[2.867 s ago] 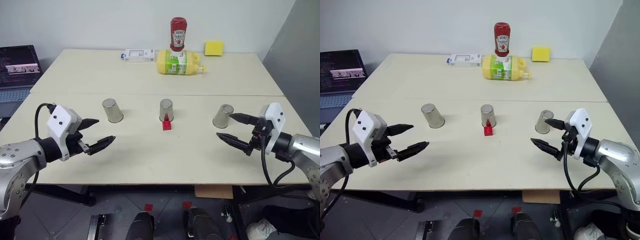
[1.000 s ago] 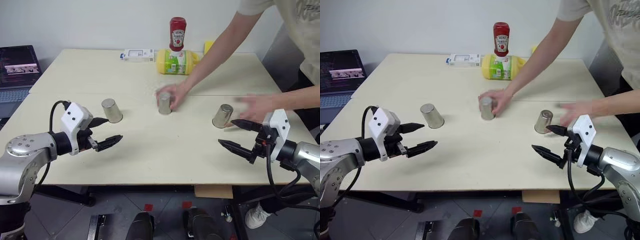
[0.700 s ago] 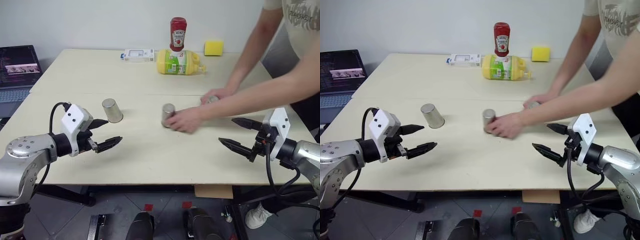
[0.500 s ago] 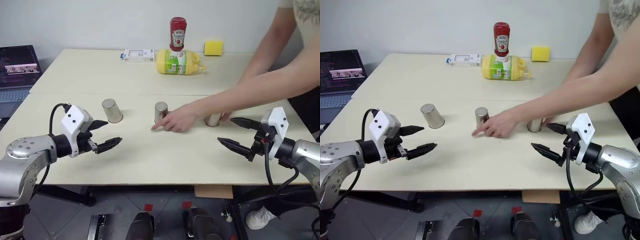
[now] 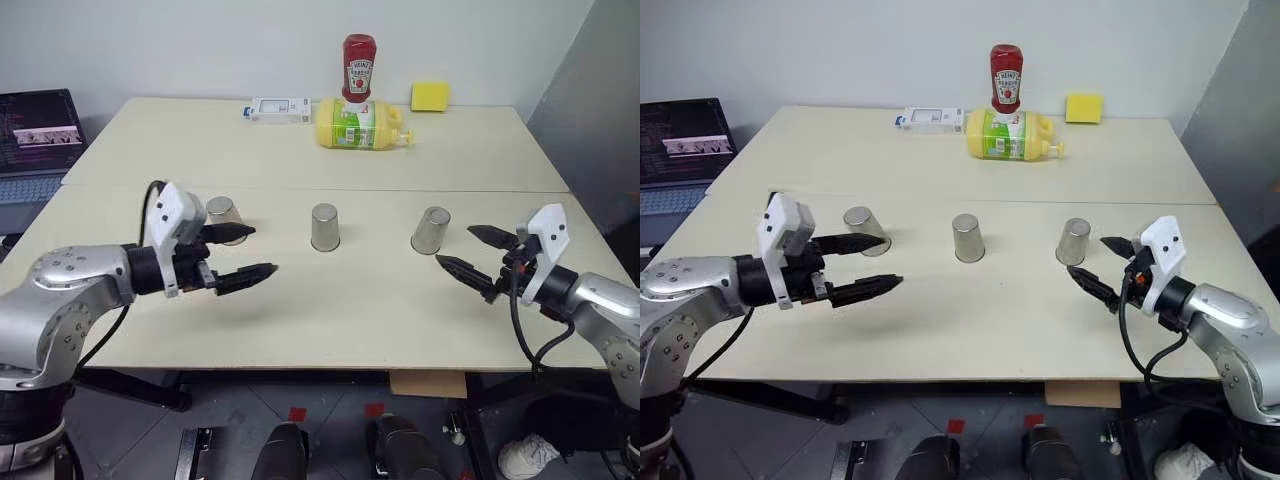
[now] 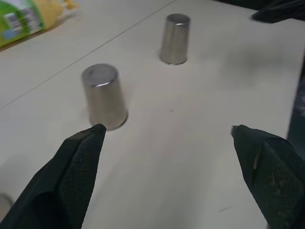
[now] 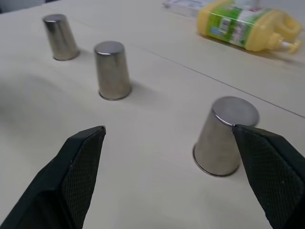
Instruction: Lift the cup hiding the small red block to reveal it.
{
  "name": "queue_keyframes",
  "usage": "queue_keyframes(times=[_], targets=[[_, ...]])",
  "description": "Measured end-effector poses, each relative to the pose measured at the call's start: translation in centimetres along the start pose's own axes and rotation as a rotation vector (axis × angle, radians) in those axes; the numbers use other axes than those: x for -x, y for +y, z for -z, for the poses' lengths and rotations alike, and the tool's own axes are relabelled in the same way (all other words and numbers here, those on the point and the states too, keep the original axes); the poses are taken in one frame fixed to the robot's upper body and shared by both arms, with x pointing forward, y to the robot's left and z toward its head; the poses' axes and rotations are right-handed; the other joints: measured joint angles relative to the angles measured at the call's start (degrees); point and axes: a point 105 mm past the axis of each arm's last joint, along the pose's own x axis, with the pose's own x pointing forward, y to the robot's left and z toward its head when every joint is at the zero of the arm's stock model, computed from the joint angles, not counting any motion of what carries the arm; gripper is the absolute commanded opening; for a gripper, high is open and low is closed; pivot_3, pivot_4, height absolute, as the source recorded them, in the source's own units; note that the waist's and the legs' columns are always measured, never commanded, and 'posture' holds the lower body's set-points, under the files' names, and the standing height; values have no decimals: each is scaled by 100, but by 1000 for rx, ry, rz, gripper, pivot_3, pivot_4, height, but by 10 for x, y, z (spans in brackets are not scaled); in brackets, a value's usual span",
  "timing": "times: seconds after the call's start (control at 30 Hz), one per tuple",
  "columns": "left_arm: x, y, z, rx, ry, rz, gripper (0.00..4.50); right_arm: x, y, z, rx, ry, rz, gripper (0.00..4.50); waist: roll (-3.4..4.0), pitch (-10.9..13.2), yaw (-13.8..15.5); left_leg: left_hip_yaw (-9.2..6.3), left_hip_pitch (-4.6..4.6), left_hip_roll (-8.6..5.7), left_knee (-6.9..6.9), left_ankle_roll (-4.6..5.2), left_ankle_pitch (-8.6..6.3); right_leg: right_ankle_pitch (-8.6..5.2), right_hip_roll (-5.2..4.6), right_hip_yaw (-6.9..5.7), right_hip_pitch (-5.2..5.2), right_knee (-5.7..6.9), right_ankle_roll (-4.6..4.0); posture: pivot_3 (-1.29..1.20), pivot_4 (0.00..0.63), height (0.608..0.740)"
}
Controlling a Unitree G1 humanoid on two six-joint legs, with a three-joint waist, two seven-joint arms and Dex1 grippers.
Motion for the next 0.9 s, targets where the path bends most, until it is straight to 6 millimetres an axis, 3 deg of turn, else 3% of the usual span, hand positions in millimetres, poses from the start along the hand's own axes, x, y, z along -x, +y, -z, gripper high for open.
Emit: queue_keyframes(times=[0.23,0.53,0.9], targets=[[-21,-18,0,-85,38,142,4492,-33,-22,-3,-73,-5,129,4500,1,0,-38,0,9,5,0,0,0,0,13,4,0,7,-2,0,150,740],[-27,-14,7,-141,70,157,4492,-63,-36,10,-171,41,188,4500,2,1,-27,1,-12,5,-2,1,0,0,13,5,-15,2,-4,0,150,740],[-30,-12,11,-158,72,156,4492,-91,-49,22,-164,105,246,4500,4,2,-26,1,-11,5,0,1,0,1,14,5,-16,6,-3,0,150,740]])
